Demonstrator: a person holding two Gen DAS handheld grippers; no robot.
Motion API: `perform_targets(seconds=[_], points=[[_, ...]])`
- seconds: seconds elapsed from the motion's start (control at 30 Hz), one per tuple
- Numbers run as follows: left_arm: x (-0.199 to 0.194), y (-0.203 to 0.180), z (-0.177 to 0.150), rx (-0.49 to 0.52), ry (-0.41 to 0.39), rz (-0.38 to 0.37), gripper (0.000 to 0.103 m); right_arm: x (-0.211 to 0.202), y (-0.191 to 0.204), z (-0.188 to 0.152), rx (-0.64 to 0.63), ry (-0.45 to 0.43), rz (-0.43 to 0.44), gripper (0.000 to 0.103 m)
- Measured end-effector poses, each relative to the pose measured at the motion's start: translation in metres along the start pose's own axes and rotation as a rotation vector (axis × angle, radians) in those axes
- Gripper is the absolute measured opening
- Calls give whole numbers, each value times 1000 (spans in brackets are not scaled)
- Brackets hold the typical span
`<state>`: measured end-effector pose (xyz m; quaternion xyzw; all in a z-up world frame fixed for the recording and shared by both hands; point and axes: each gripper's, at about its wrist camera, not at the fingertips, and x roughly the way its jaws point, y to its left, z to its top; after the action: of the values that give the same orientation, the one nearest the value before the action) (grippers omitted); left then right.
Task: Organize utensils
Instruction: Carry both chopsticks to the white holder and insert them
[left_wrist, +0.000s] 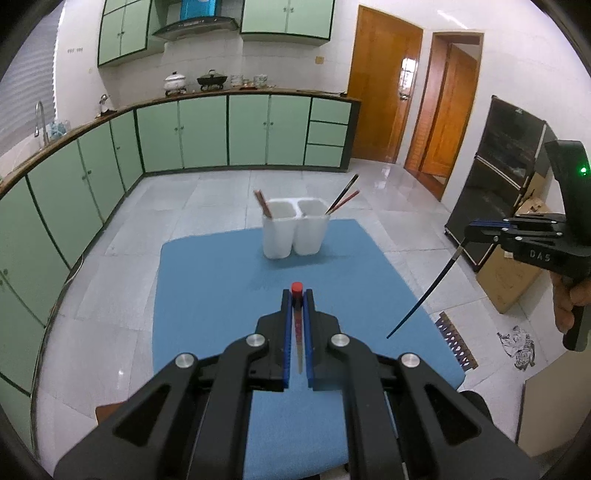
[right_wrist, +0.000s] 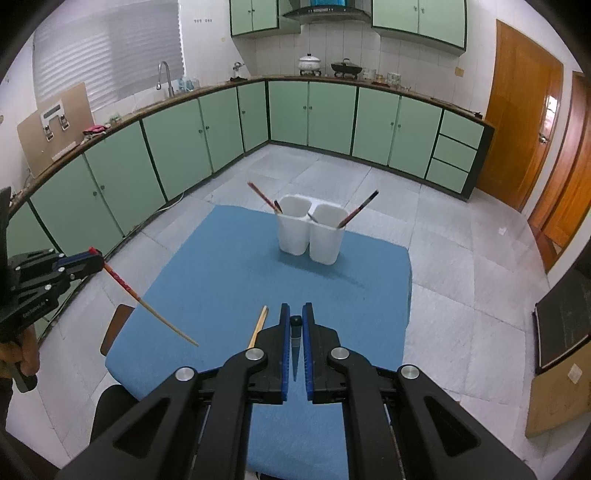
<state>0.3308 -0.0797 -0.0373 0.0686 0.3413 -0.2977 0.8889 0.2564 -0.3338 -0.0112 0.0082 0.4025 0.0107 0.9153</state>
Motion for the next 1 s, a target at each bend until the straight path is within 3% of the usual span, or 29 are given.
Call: perform_targets(seconds=[0.53,0.77,1.0], points=[[12,-1,104,-27,-59,6,5,-23,-8,90,21,-80,-38,6],[37,-2,159,-29,-97,32,5,-6,-13,141,47,-111,-59,6],[87,5,203,-64,-124,62,5,29,-25,188,77,-151,-78,6]])
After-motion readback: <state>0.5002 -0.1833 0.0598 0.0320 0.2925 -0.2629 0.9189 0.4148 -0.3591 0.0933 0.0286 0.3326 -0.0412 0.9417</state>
